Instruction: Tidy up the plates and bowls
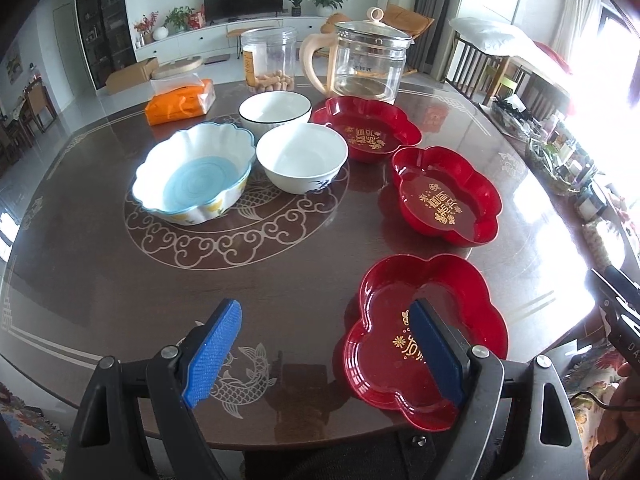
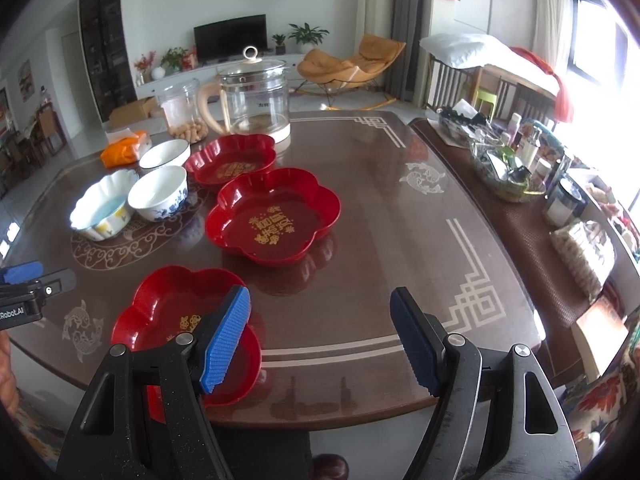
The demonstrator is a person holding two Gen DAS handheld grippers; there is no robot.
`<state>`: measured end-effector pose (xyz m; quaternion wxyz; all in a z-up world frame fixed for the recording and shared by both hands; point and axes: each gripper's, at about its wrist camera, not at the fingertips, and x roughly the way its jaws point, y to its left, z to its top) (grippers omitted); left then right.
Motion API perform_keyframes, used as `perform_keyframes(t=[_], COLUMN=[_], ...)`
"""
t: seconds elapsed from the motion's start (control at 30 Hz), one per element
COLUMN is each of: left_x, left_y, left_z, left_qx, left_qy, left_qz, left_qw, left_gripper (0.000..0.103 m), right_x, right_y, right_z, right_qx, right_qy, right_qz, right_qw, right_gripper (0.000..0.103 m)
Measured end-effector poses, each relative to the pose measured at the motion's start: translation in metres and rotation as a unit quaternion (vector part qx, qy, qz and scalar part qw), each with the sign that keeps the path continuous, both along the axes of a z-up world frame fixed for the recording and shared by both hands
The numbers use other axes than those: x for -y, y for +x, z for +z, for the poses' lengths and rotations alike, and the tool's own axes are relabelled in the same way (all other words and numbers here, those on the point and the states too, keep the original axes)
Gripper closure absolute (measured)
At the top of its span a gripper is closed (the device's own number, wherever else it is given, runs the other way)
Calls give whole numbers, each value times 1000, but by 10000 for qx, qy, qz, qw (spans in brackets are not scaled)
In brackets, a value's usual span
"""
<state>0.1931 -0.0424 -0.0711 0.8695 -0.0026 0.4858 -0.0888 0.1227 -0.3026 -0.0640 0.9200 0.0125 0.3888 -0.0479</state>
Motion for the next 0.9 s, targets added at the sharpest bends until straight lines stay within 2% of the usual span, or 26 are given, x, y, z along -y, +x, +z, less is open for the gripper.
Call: perform_keyframes(t=[0.17,0.3,0.37,0.43,0.5,0.63,0.8,0.9], left_x=[12,29,41,54,67,87,100,107], left_y=[26,55,74,94,114,147,168,173], left_z=[1,-2,-9,-18,-29,-56,-79,-88], left_qx=[-64,-187,-273,-380,-470,-766,-1095,-1211], left_qy=[85,-90,-100,-148,-113,53,-13,-85], left_qz=[-203,-481,-553,-631,-701,-660,-557,-549], left_qw=[9997,9986,9980,9972,9964,9949,9924,9911], left_gripper=[18,18,18,18,18,20,29,36], right_x=[18,41,54,69,82,98,85,77], right_y=[13,36,53,75,106,169,223,245], right_z=[5,6,4,-3,-16,-49,-80,-92], right_qx=[94,177,141,81,-271,-882,-1411,-1584], right_qy=[-102,-157,15,439,828,1220,1166,1021], right_qz=[42,147,272,574,794,656,935,1005], right_qw=[9999,9996,9995,9974,9930,9864,9787,9769], right_gripper=[27,27,27,27,27,27,27,29])
